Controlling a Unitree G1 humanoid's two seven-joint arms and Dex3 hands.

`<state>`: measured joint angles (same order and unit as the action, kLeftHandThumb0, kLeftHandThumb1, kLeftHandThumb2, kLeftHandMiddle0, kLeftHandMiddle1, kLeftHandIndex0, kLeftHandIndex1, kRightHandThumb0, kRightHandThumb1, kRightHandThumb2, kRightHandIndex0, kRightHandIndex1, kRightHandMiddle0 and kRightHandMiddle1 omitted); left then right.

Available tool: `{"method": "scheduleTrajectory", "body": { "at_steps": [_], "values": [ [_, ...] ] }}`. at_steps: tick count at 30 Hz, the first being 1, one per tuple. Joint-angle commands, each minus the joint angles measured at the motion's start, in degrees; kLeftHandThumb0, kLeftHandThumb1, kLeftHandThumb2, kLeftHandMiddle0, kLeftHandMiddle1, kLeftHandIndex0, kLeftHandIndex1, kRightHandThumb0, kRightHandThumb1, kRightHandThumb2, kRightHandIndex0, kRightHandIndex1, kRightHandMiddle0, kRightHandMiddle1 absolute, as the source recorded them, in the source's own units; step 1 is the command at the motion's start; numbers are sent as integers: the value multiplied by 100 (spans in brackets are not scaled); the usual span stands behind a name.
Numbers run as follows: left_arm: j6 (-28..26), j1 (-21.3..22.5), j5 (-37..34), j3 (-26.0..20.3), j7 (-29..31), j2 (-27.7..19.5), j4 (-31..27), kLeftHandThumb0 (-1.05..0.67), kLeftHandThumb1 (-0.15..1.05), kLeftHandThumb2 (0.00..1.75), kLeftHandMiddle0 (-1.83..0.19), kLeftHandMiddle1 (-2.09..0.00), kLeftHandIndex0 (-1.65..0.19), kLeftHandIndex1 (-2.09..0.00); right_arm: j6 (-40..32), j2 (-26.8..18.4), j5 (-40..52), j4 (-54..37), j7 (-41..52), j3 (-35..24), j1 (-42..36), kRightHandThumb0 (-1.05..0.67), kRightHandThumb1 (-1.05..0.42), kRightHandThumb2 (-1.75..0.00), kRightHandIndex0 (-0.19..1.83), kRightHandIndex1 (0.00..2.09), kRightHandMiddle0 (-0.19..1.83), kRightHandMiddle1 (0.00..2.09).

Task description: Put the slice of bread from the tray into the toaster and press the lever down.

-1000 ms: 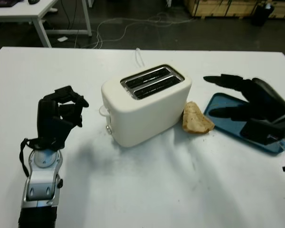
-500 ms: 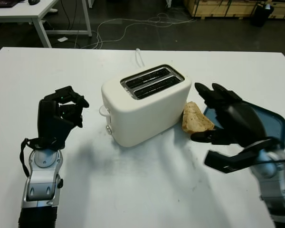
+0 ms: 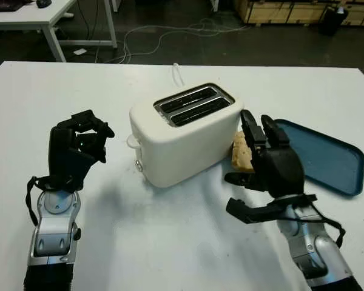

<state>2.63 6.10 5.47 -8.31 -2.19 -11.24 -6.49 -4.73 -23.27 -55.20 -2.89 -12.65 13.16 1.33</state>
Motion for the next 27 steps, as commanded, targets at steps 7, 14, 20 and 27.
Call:
{"method": "scheduleTrajectory", "body": {
  "at_steps": [7, 14, 20, 27],
  "values": [
    [23, 7, 12, 7, 0, -4, -19, -84, 78, 63, -141, -139, -121, -142, -3, -197, -396, 332, -515, 180, 152, -91, -92, -1, 0, 0, 0, 0],
    [6, -11, -29, 2, 26, 4, -59, -84, 77, 63, -140, -138, -120, -142, -255, -191, -596, 503, -428, 229, 201, -92, -91, 0, 0, 0, 2, 1],
    [-19, -31, -9, 11, 15, 16, -83, -83, 77, 63, -140, -137, -121, -141, -423, -190, -633, 695, -372, 282, 295, -88, -91, 0, 0, 0, 4, 1],
    [105, -11, -6, 7, 4, 10, -11, -83, 78, 63, -141, -137, -121, -141, -695, -154, -683, 1004, -133, 395, 479, -87, -92, -2, 0, 0, 4, 1]
  ]
}}
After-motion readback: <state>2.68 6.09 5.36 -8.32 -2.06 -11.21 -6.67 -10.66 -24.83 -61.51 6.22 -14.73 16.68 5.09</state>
